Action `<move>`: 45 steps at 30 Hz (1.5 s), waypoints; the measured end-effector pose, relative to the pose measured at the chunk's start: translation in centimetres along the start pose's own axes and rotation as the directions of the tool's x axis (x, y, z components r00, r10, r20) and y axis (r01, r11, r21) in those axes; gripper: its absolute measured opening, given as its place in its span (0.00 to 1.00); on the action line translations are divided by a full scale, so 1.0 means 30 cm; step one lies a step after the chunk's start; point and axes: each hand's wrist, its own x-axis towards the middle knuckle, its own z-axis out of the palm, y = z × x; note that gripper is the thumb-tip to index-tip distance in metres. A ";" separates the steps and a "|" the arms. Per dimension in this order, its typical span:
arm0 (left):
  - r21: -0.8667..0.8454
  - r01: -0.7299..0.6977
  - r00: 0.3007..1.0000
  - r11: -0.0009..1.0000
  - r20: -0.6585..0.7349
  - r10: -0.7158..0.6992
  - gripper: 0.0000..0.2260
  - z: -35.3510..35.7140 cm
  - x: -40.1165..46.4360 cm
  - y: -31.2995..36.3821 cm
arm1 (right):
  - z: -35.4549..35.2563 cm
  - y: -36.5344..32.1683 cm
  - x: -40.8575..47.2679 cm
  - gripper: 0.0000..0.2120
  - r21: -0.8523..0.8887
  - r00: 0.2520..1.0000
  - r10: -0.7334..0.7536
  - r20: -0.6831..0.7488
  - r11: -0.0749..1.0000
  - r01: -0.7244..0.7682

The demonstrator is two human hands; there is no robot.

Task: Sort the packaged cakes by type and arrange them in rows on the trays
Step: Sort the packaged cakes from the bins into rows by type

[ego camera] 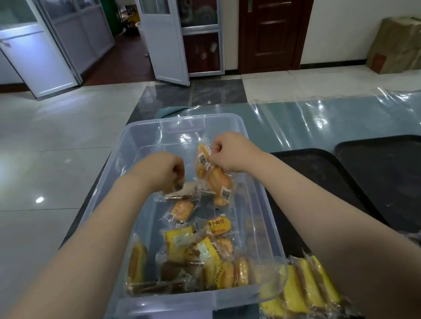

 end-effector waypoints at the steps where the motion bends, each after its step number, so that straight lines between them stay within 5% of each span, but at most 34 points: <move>1: -0.018 0.005 1.000 1.000 -0.030 -0.006 0.06 -0.013 -0.011 0.026 | -0.017 0.009 -0.017 0.07 0.060 1.000 0.007 -0.029 0.998 -0.006; 8: -0.204 0.031 0.950 0.978 -0.297 -0.092 0.08 -0.054 -0.085 0.247 | -0.158 0.106 -0.148 0.03 0.464 0.984 0.113 -0.136 0.885 -0.038; 22: -0.381 -0.068 0.827 0.922 -0.538 -0.161 0.07 0.034 -0.128 0.785 | -0.397 0.610 -0.421 0.04 0.417 0.981 0.121 -0.154 0.908 -0.046; 35: -0.382 -0.060 0.898 0.922 -0.425 -0.117 0.07 0.360 -0.186 1.200 | -0.426 0.997 -0.668 0.05 0.433 0.979 0.202 -0.027 0.885 -0.171; 45: -0.434 -0.127 0.952 0.892 -0.306 -0.014 0.09 0.531 -0.209 1.311 | -0.314 1.164 -0.868 0.07 0.616 0.937 0.348 -0.024 0.744 -0.260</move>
